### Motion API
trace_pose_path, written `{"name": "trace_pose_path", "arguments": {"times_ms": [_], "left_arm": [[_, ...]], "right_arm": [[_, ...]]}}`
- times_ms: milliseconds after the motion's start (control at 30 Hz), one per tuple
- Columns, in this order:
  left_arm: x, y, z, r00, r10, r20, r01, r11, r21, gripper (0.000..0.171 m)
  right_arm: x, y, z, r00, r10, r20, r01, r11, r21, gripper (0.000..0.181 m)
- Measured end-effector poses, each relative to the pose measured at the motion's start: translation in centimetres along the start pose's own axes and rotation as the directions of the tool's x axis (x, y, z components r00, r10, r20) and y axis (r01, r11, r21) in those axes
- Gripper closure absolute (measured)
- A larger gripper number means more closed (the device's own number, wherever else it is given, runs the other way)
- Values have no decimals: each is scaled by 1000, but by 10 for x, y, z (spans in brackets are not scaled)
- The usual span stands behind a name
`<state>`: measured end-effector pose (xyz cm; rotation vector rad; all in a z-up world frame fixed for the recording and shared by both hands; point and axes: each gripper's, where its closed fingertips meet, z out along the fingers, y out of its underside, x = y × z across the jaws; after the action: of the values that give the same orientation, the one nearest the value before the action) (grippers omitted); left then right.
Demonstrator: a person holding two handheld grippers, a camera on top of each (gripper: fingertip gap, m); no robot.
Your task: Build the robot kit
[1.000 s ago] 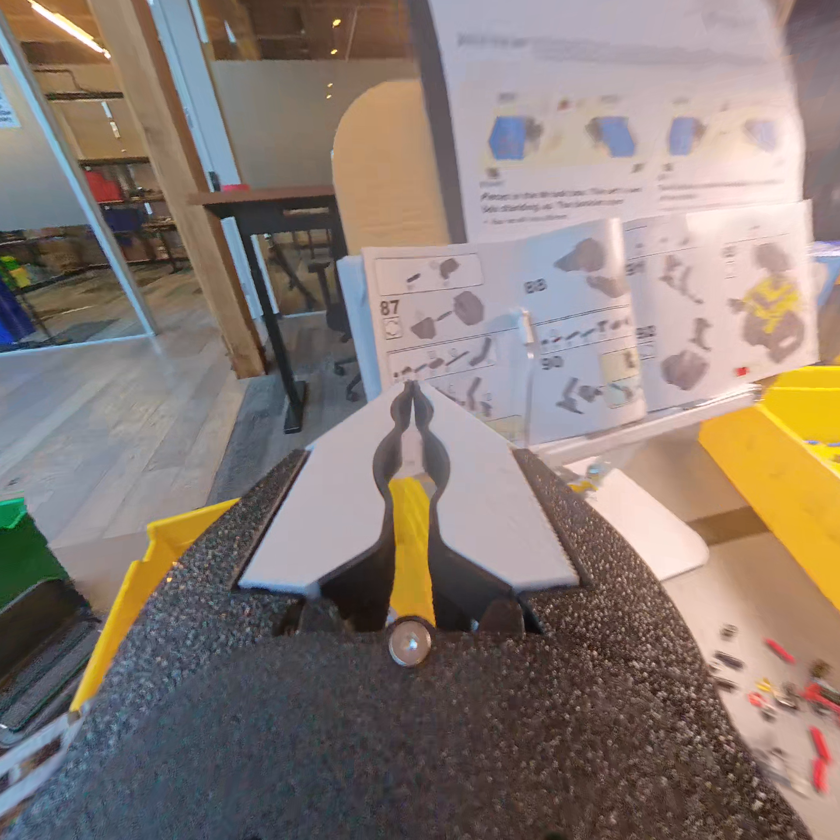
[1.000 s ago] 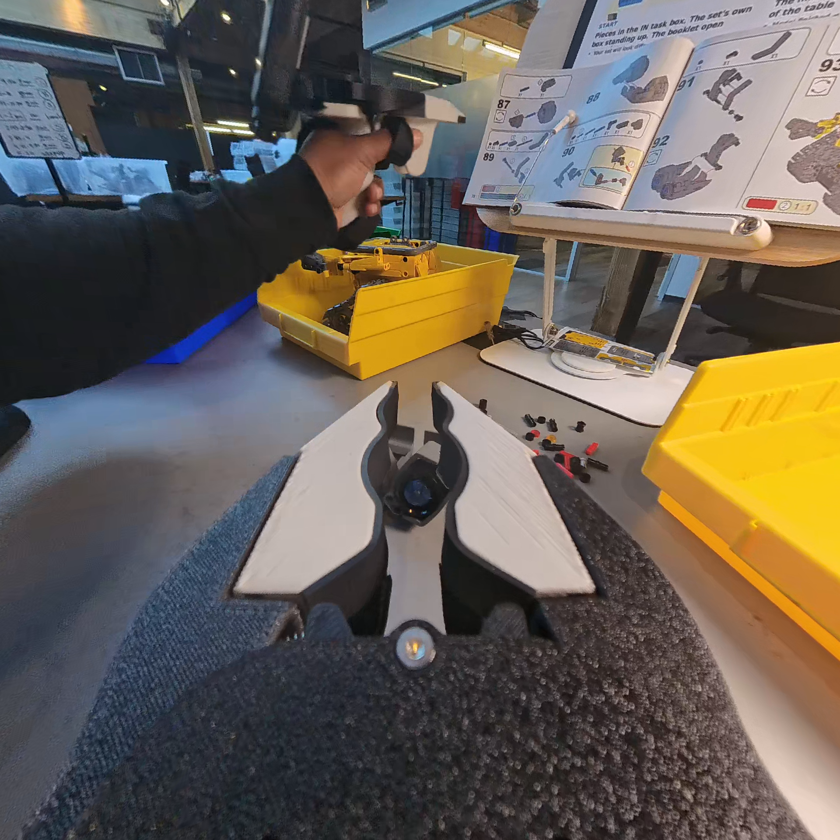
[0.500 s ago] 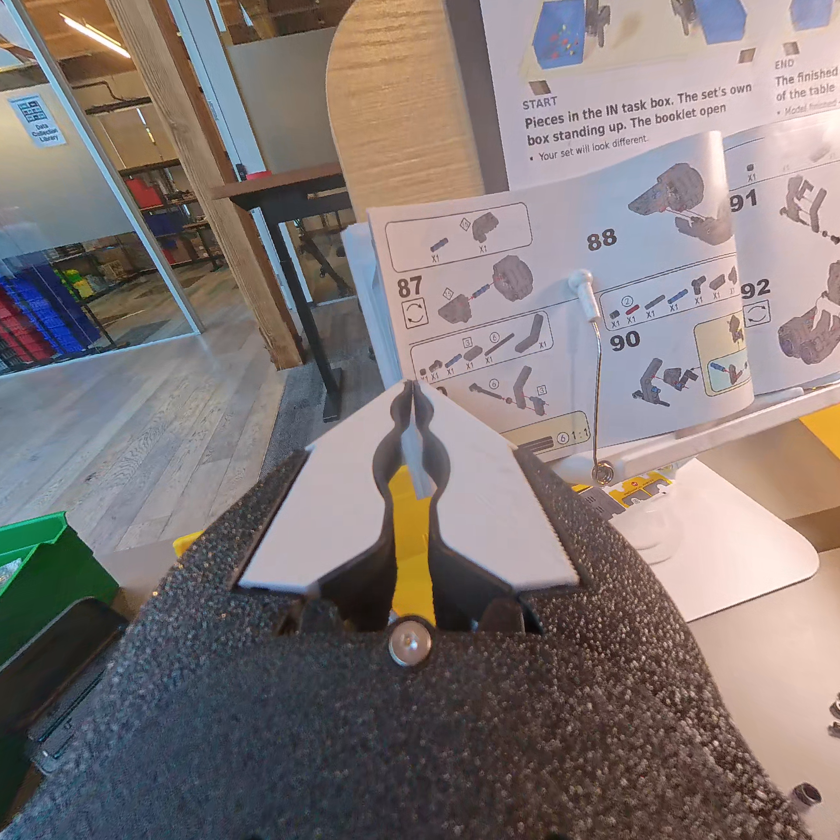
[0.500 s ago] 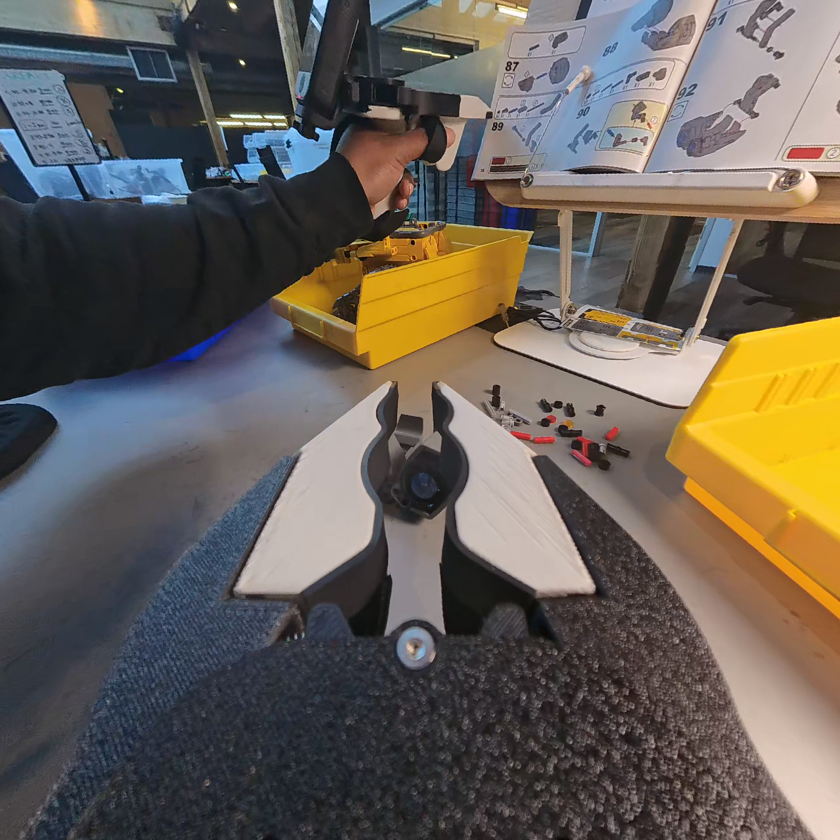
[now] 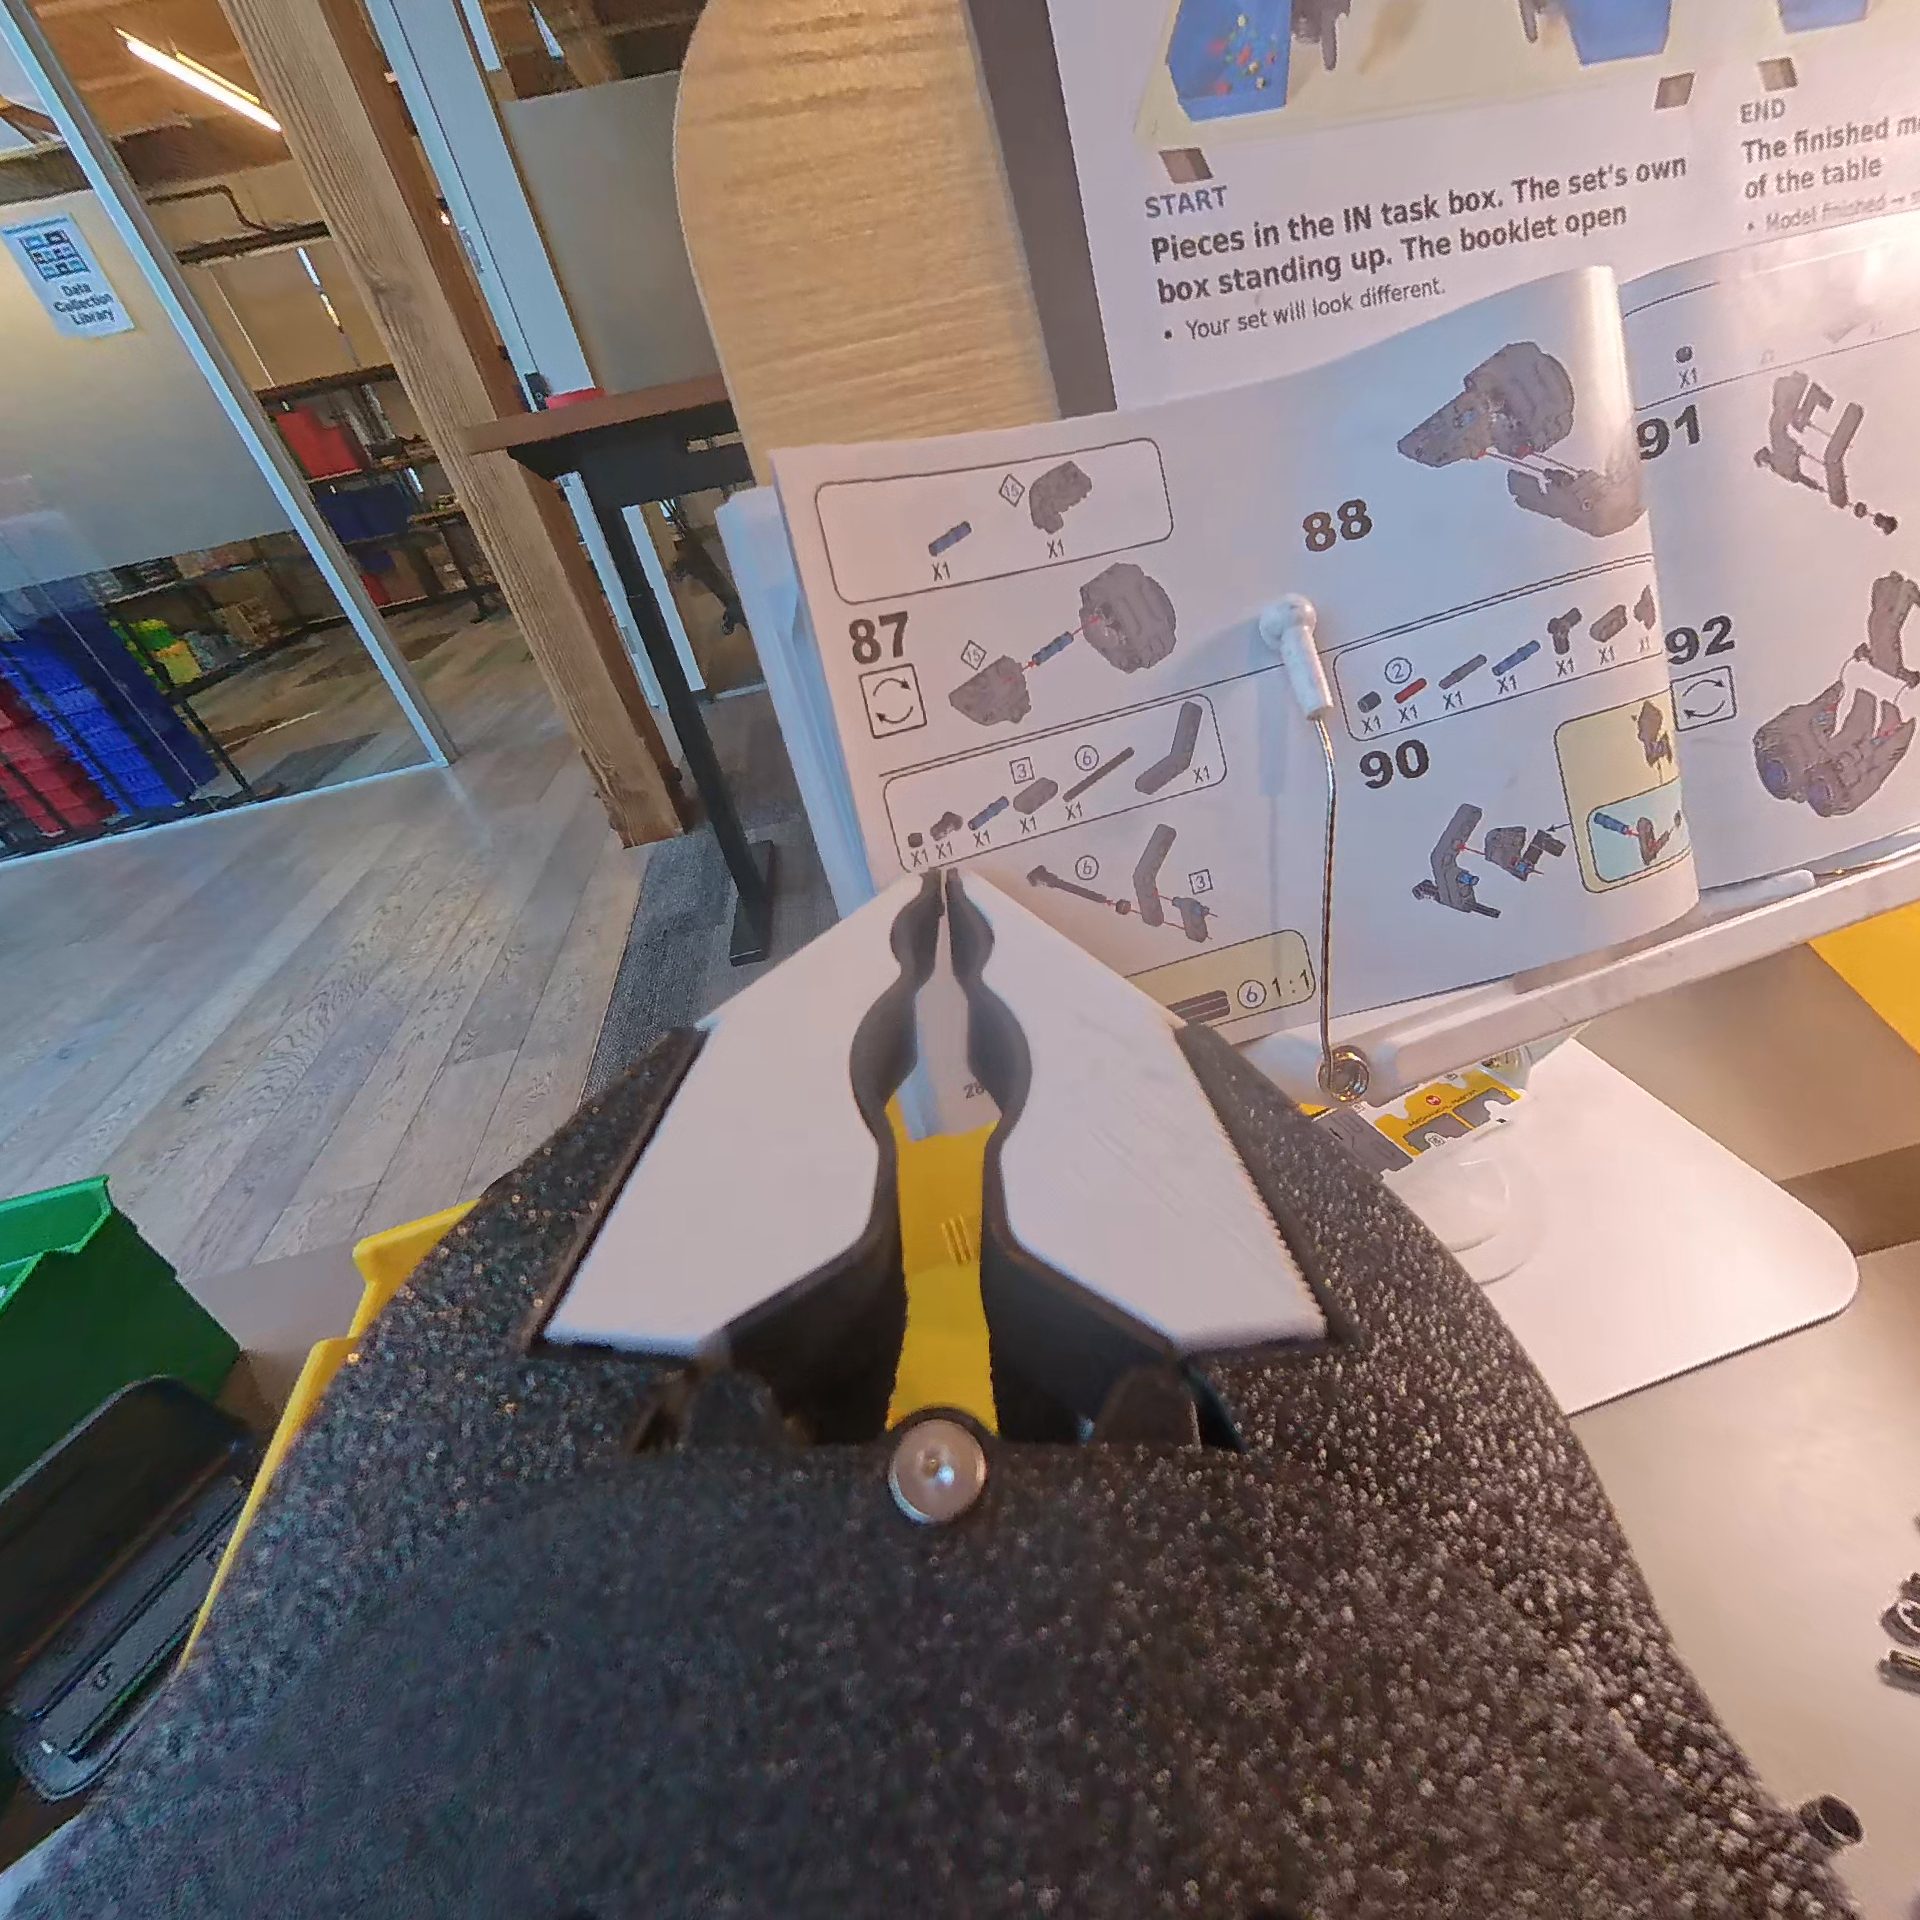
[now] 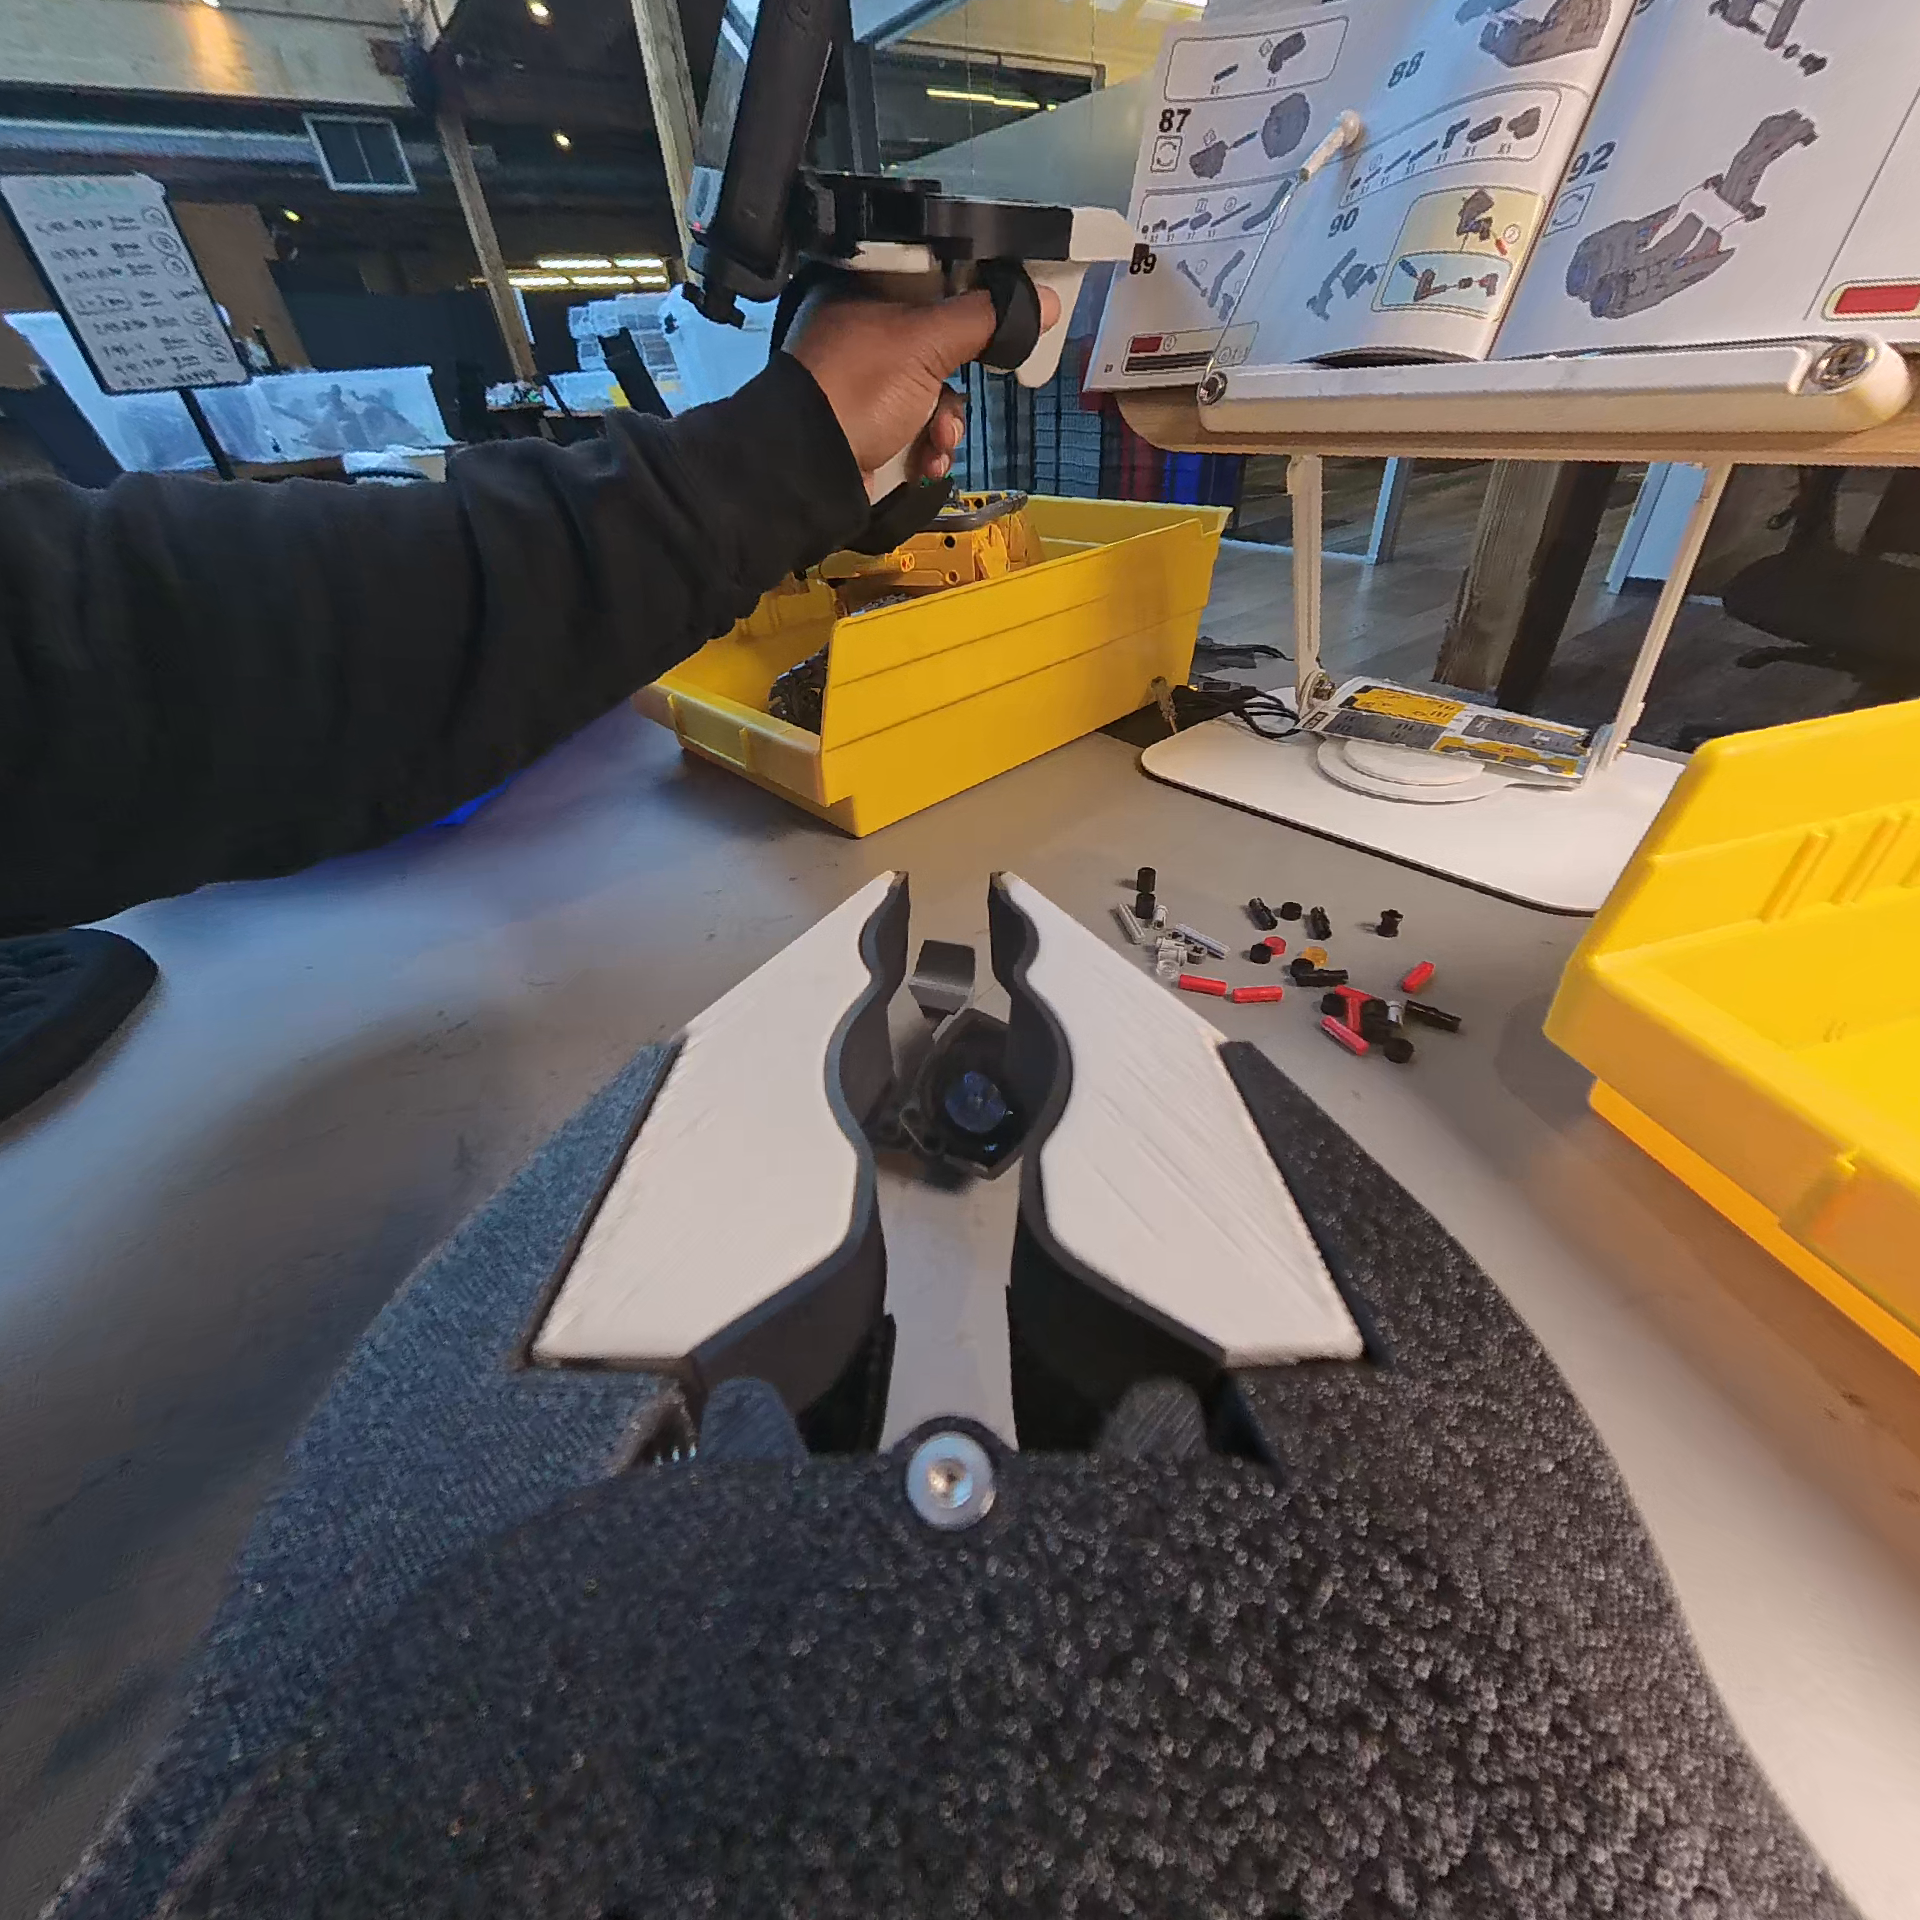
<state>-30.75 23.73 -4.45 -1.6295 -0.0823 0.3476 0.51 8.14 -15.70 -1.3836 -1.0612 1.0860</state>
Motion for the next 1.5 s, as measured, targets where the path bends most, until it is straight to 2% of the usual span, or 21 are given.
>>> {"name": "trace_pose_path", "arguments": {"times_ms": [367,433,567,633,733,900,1033,1133,1200,1233,1300,1400,1500], "left_arm": [[7,-9,-7,1000,3,-25,-2,1000,20,170],[26,-17,-21,996,10,-89,-6,999,38,167],[88,-14,-65,950,12,-311,-8,1000,12,160],[117,1,-92,918,26,-396,-35,999,-16,159],[153,42,-126,865,10,-501,-76,991,-112,157],[185,115,-154,813,-78,-578,-114,951,-289,152],[203,136,-169,763,-189,-619,-65,929,-364,147],[211,138,-163,747,-172,-643,-91,930,-355,142],[222,138,-154,697,-216,-684,-100,915,-390,132],[227,139,-147,676,-229,-700,-115,906,-407,125],[230,138,-125,677,-229,-700,-124,901,-415,124],[229,146,-88,723,-248,-644,-140,861,-489,128],[228,161,-64,782,-204,-589,-215,798,-563,138]], "right_arm": [[1,1,1,1000,11,2,-11,1000,-7,167],[1,1,0,1000,15,0,-15,1000,-4,167],[3,1,0,1000,29,-2,-29,1000,-3,167],[7,2,0,999,30,-11,-30,999,-11,167],[20,1,-3,998,18,-60,-19,1000,-16,168],[43,1,-5,989,-21,-146,15,999,-43,167],[63,10,-9,976,-64,-210,43,994,-100,155],[68,9,-12,973,-42,-226,22,996,-90,148],[68,9,-11,974,-38,-225,19,996,-86,144],[67,8,-11,973,-43,-226,24,996,-86,143],[65,7,-11,972,-61,-226,44,996,-82,142],[62,7,-13,974,-62,-218,46,996,-78,142],[59,6,-15,977,-45,-206,32,997,-69,143]]}}
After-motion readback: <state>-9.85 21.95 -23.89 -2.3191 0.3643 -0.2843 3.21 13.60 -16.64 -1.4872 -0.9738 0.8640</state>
